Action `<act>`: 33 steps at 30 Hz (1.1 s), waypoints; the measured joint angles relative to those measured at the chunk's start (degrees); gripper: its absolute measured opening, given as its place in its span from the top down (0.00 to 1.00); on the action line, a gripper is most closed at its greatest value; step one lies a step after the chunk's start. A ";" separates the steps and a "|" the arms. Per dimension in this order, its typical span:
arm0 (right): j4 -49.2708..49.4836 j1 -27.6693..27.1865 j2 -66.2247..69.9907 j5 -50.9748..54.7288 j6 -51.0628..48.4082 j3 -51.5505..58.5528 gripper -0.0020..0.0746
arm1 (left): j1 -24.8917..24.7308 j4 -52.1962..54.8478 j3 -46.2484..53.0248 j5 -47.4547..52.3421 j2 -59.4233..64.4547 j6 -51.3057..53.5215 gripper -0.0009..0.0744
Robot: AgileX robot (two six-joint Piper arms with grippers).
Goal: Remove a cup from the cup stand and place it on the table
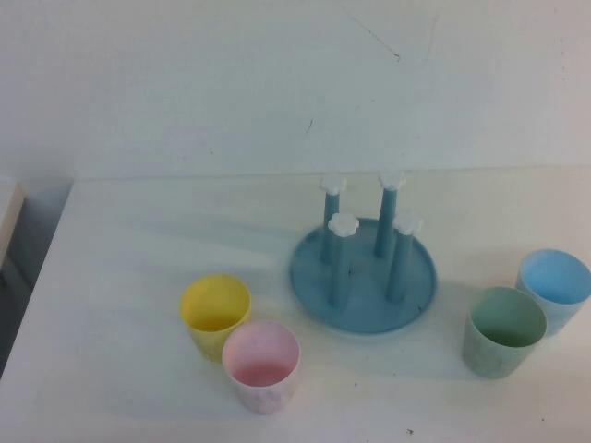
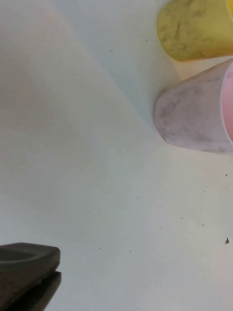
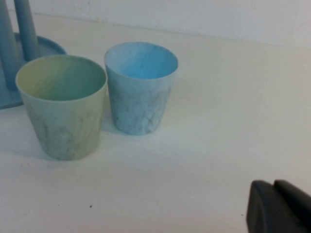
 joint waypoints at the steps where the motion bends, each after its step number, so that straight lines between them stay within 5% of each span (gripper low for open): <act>1: 0.00 0.00 0.00 0.00 0.00 0.00 0.96 | 0.00 0.00 0.00 0.00 0.00 0.00 0.99; 12: 0.00 0.00 0.00 0.04 -0.09 0.00 0.96 | 3.18 2.85 5.40 -4.73 -4.55 0.00 0.99; 27: 0.00 0.00 0.00 0.13 -0.09 0.00 0.96 | 44.01 3.12 5.91 -5.82 -25.76 0.00 0.99; 33: 0.00 0.09 0.00 0.17 -0.09 0.00 0.96 | 55.94 3.12 5.93 -2.26 -25.86 0.00 0.99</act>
